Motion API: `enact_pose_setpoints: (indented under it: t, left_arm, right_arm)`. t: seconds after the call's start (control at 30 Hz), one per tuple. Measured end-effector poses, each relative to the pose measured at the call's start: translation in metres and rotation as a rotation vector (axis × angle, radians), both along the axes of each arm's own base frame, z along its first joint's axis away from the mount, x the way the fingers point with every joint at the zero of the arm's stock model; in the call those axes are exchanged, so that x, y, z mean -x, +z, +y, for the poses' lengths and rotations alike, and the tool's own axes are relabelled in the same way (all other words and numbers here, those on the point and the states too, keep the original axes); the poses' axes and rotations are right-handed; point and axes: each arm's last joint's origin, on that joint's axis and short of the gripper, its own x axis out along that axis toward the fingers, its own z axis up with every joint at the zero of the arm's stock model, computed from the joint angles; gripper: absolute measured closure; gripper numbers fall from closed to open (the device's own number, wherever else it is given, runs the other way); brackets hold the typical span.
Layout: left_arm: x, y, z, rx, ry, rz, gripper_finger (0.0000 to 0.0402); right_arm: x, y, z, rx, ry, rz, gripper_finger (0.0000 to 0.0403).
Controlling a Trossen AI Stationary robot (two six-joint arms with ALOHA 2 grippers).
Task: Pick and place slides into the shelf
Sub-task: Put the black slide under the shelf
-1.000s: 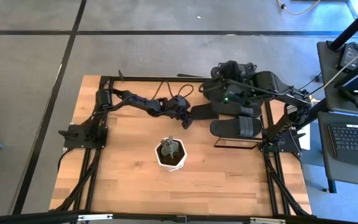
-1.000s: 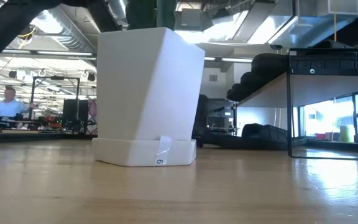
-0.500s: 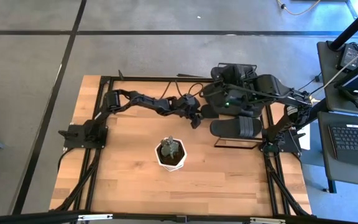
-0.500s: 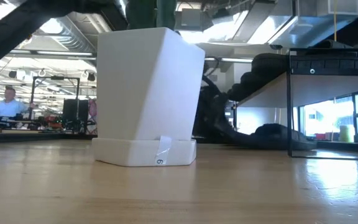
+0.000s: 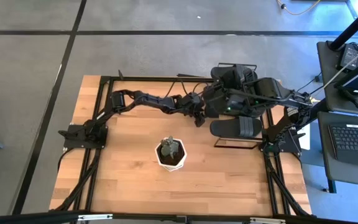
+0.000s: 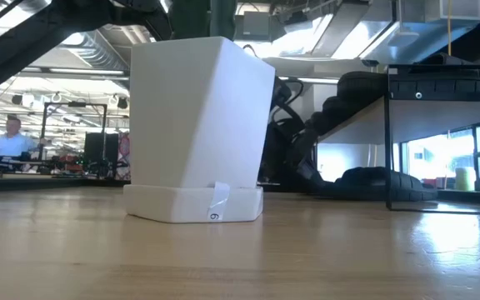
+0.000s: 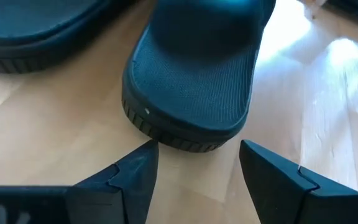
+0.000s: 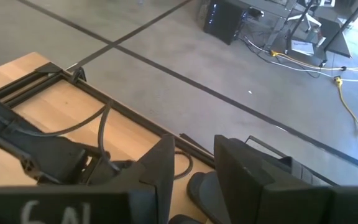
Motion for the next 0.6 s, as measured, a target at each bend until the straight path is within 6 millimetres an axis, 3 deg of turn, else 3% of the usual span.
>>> enact_pose_setpoints:
  t: [0.6]
  left_arm:
    - [-0.0033, 0.0029, -0.0033, -0.067, 0.068, -0.019, 0.0184]
  right_arm:
    - [0.0001, 0.0, 0.002, 0.0, 0.008, 0.001, 0.0288]
